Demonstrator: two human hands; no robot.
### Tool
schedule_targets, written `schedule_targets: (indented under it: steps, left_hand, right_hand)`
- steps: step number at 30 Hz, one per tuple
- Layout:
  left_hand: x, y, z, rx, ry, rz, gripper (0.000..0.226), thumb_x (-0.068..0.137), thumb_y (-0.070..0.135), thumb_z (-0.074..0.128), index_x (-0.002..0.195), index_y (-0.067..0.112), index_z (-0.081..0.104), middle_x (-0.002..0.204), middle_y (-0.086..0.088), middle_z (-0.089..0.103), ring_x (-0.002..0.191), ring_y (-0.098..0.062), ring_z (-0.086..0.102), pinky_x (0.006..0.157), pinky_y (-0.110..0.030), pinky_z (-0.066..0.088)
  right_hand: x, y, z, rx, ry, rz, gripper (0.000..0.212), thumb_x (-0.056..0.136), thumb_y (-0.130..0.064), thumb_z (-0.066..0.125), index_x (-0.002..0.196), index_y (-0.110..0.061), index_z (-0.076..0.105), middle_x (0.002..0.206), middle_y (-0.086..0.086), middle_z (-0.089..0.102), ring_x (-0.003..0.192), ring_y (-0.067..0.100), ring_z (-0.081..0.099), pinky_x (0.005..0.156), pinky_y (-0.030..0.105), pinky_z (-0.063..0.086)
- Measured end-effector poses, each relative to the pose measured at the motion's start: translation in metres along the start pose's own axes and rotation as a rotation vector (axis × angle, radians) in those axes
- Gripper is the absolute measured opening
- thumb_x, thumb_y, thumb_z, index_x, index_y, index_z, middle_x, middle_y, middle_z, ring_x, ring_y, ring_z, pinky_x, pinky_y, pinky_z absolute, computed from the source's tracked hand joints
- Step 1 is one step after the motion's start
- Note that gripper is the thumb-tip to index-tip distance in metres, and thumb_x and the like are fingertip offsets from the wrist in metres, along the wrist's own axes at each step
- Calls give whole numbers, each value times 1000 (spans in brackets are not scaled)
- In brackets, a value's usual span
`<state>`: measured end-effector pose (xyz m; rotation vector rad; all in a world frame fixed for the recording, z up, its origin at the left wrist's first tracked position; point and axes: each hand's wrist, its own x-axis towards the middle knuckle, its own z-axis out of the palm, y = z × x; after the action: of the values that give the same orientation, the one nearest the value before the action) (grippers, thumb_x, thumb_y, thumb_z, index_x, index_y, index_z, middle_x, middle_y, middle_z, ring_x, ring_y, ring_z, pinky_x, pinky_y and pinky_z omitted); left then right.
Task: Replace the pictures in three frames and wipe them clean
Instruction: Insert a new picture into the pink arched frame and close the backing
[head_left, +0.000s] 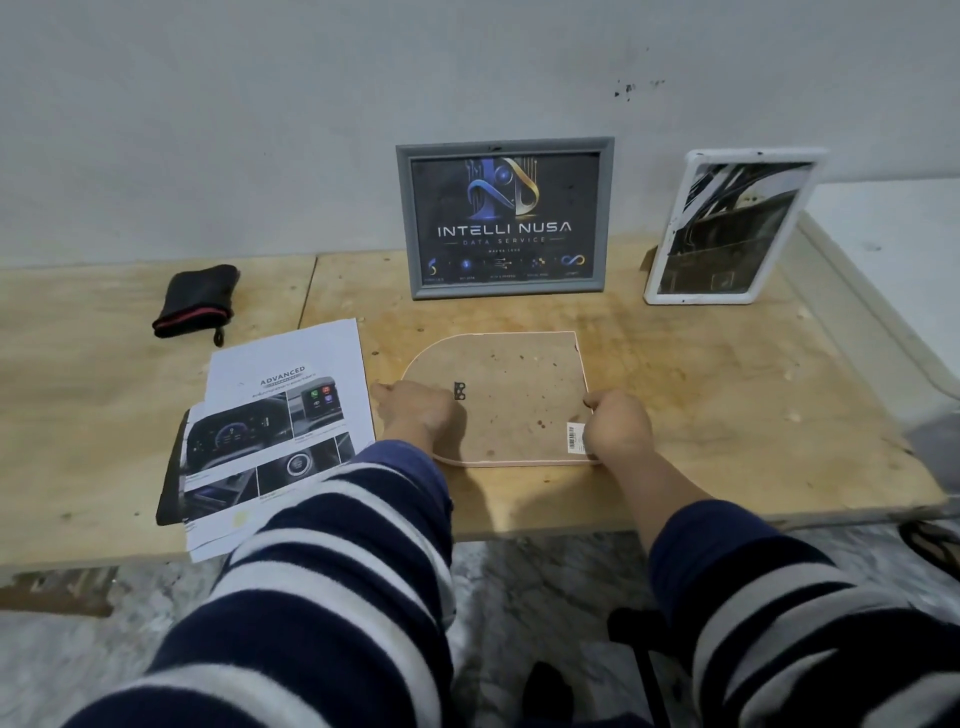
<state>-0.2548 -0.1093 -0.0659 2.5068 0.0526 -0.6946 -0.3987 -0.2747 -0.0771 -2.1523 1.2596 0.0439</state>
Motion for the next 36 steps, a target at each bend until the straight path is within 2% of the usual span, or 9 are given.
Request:
schedule_targets:
  steps: [5, 10, 18, 21, 25, 28, 31, 34, 36]
  left_hand:
    - [5, 3, 2, -126, 51, -131, 60, 86, 30, 52, 136, -1, 41, 139, -17, 29, 115, -34, 47, 100, -40, 43]
    - [14, 5, -2, -167, -8, -213, 60, 84, 36, 49, 135, 4, 42, 132, -14, 38, 91, -26, 36, 77, -37, 37]
    - [69, -16, 15, -381, -91, -326, 86, 47, 44, 57, 126, 13, 47, 119, -10, 49, 100, -33, 53, 87, -51, 48]
    - [85, -26, 22, -455, -113, -347, 81, 49, 43, 61, 125, 17, 47, 120, -6, 49, 101, -30, 52, 85, -50, 47]
    - [75, -26, 21, -496, -71, -329, 69, 58, 38, 58, 124, 17, 50, 123, -5, 49, 103, -29, 52, 87, -45, 48]
    - [94, -35, 31, -484, -14, -301, 68, 64, 36, 51, 129, 16, 51, 126, -8, 50, 104, -31, 53, 93, -46, 48]
    - [105, -39, 39, -462, 10, -263, 64, 71, 32, 47, 132, 14, 49, 129, -11, 51, 111, -32, 53, 98, -45, 47]
    - [62, -19, 16, -495, 24, -256, 60, 73, 25, 44, 131, 8, 49, 127, -14, 54, 113, -35, 53, 100, -47, 45]
    - [36, -9, 4, -527, 19, -248, 49, 81, 20, 46, 128, 5, 49, 122, -16, 56, 111, -38, 54, 99, -50, 45]
  right_hand:
    - [13, 13, 2, 269, -14, 59, 42, 88, 3, 52, 123, -16, 64, 125, 4, 63, 104, 25, 62, 85, 30, 52]
    - [22, 11, -1, 339, -80, 107, 32, 85, -4, 62, 113, -19, 64, 111, 3, 64, 84, 23, 64, 72, 32, 56]
    - [24, 9, -2, 302, -85, 127, 38, 88, 4, 52, 118, -18, 62, 122, 5, 61, 97, 26, 63, 84, 42, 57]
    - [22, 9, -4, 306, -89, 127, 38, 89, 2, 54, 122, -16, 61, 121, 8, 61, 91, 24, 63, 81, 40, 58]
    - [17, 12, 1, 331, -54, 139, 36, 90, -6, 56, 123, -22, 59, 112, 5, 65, 70, 14, 62, 64, 32, 58]
    - [13, 14, 6, 347, -33, 146, 38, 88, -11, 62, 122, -28, 60, 107, 1, 67, 71, 15, 66, 68, 32, 60]
    - [8, 10, 9, 314, -21, 148, 42, 91, -12, 58, 128, -31, 55, 107, 2, 67, 69, 16, 65, 59, 29, 56]
    - [5, 7, 12, 315, -2, 133, 45, 93, -10, 53, 132, -31, 53, 112, 3, 67, 71, 17, 63, 50, 23, 46]
    - [4, 5, 14, 353, 0, 114, 46, 91, -7, 53, 132, -26, 53, 118, 6, 64, 79, 20, 62, 57, 26, 51]
